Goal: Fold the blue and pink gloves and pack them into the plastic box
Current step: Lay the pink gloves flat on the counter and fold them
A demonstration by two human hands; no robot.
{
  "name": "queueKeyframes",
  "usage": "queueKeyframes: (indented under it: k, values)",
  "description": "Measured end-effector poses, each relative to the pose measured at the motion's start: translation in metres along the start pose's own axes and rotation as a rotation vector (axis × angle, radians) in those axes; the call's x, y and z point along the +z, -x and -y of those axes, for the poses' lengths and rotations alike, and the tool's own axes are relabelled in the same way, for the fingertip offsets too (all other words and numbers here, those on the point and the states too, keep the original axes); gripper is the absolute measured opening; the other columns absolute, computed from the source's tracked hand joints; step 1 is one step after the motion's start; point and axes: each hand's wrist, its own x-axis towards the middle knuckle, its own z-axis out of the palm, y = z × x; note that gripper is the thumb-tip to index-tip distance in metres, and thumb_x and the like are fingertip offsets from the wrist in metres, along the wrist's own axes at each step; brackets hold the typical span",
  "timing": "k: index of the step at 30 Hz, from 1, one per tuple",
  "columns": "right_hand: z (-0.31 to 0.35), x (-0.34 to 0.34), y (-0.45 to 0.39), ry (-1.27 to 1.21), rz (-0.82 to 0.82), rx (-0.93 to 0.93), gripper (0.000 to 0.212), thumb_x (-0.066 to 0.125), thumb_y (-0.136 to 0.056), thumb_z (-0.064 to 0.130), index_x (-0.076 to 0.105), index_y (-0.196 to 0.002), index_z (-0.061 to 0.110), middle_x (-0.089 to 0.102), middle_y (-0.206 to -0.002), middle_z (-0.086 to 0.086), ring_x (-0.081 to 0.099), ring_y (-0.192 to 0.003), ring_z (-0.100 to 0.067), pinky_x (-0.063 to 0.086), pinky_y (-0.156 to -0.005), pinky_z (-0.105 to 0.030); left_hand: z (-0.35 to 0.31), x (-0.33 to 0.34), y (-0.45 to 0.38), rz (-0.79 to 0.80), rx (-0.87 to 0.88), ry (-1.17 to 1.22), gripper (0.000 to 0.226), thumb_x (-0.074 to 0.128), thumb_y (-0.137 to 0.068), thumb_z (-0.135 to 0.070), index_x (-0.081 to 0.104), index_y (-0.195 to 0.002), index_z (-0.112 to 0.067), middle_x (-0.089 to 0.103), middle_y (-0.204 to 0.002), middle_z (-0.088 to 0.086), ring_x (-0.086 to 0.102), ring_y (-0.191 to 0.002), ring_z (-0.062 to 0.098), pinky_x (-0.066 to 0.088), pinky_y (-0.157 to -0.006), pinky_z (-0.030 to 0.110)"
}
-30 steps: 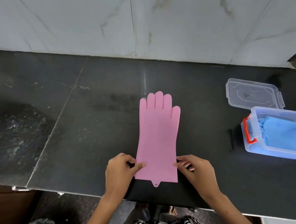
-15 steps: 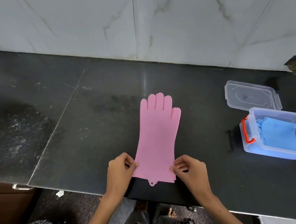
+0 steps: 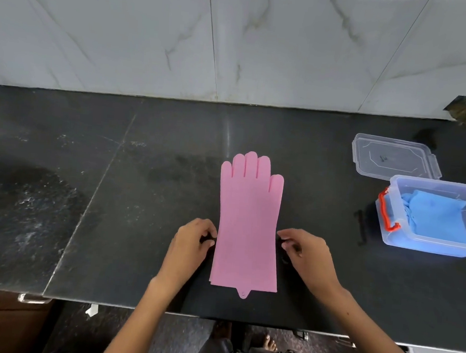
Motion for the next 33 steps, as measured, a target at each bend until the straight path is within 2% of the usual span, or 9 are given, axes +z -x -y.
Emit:
queueKeyframes:
  k: [3, 7, 12, 15, 21, 24, 27, 30, 33]
  values:
    - [-0.006, -0.012, -0.005, 0.226, 0.116, -0.268, 0.034, 0.072, -0.079, 0.011, 0.07, -0.11, 0.025, 0.065, -0.112, 0.005, 0.064, -0.096, -0.011, 0.044, -0.078, -0.013, 0.019, -0.016, -0.007, 0.132, 0.323, -0.265, 0.026, 0.072, -0.079, -0.016, 0.067, -0.101, -0.03, 0.056, -0.113, -0.013, 0.049, -0.106, 0.007, 0.051, -0.078, 0.027]
    - [-0.008, -0.022, -0.022, 0.365, 0.193, -0.521, 0.038, 0.081, -0.07, 0.013, 0.073, -0.105, 0.024, 0.066, -0.112, -0.003, 0.064, -0.103, -0.02, 0.054, -0.072, -0.025, 0.023, -0.027, -0.027, 0.22, 0.564, -0.36, 0.037, 0.073, -0.079, -0.027, 0.066, -0.115, -0.029, 0.055, -0.131, -0.002, 0.049, -0.119, 0.017, 0.051, -0.086, 0.029]
    - [-0.013, -0.017, -0.042, 0.431, 0.193, -0.771, 0.033, 0.082, -0.069, 0.013, 0.074, -0.098, 0.026, 0.068, -0.113, -0.002, 0.064, -0.106, -0.024, 0.055, -0.081, -0.031, 0.014, -0.023, -0.048, 0.26, 0.908, -0.472, 0.021, 0.076, -0.077, -0.015, 0.073, -0.098, -0.015, 0.064, -0.123, 0.009, 0.06, -0.115, 0.028, 0.053, -0.092, 0.036]
    - [-0.02, -0.011, -0.043, 0.395, 0.184, -0.852, 0.038, 0.083, -0.066, 0.008, 0.074, -0.099, 0.022, 0.069, -0.112, -0.003, 0.066, -0.104, -0.024, 0.051, -0.089, -0.032, 0.018, -0.02, -0.051, 0.273, 1.024, -0.546, 0.035, 0.082, -0.068, -0.005, 0.073, -0.102, -0.011, 0.069, -0.115, 0.008, 0.066, -0.107, 0.025, 0.055, -0.089, 0.034]
    - [-0.024, -0.003, -0.045, 0.368, 0.126, -0.91, 0.03, 0.08, -0.069, 0.002, 0.074, -0.096, 0.014, 0.072, -0.104, -0.001, 0.068, -0.099, -0.019, 0.051, -0.096, -0.037, 0.027, -0.013, -0.049, 0.289, 0.971, -0.545, 0.051, 0.082, -0.065, 0.0, 0.067, -0.113, -0.006, 0.067, -0.119, 0.008, 0.065, -0.109, 0.023, 0.051, -0.093, 0.032]
    - [-0.025, -0.002, -0.045, 0.3, 0.103, -0.816, 0.023, 0.073, -0.076, 0.003, 0.073, -0.096, 0.015, 0.072, -0.104, 0.002, 0.067, -0.1, -0.015, 0.045, -0.102, -0.036, 0.028, -0.008, -0.047, 0.271, 0.707, -0.294, 0.033, 0.06, -0.089, -0.006, 0.061, -0.122, -0.012, 0.064, -0.124, 0.004, 0.061, -0.114, 0.02, 0.045, -0.1, 0.028]
    - [-0.02, -0.005, -0.046, 0.102, 0.045, -0.572, 0.017, 0.063, -0.086, 0.007, 0.072, -0.098, 0.015, 0.072, -0.102, 0.005, 0.066, -0.095, -0.01, 0.045, -0.099, -0.03, 0.015, -0.005, -0.045, 0.127, 0.488, 0.023, 0.028, 0.055, -0.091, -0.004, 0.062, -0.113, -0.02, 0.069, -0.106, -0.003, 0.066, -0.095, 0.009, 0.054, -0.084, 0.026]
    - [-0.01, -0.008, -0.059, -0.203, -0.061, -0.261, 0.008, 0.065, -0.086, 0.007, 0.07, -0.091, 0.01, 0.07, -0.086, 0.005, 0.063, -0.078, -0.006, 0.046, -0.079, -0.015, -0.001, 0.004, -0.056, -0.09, 0.205, 0.33, 0.02, 0.057, -0.084, 0.005, 0.064, -0.095, -0.01, 0.069, -0.083, 0.001, 0.065, -0.074, 0.011, 0.056, -0.065, 0.039]
    - [0.001, -0.005, -0.075, -0.325, -0.105, 0.013, 0.01, 0.066, -0.086, 0.015, 0.072, -0.091, 0.009, 0.069, -0.081, 0.005, 0.061, -0.072, -0.004, 0.042, -0.068, -0.003, -0.018, 0.011, -0.076, -0.187, -0.066, 0.317, 0.007, 0.061, -0.088, -0.01, 0.066, -0.087, -0.005, 0.067, -0.068, 0.005, 0.062, -0.059, 0.021, 0.055, -0.06, 0.04]
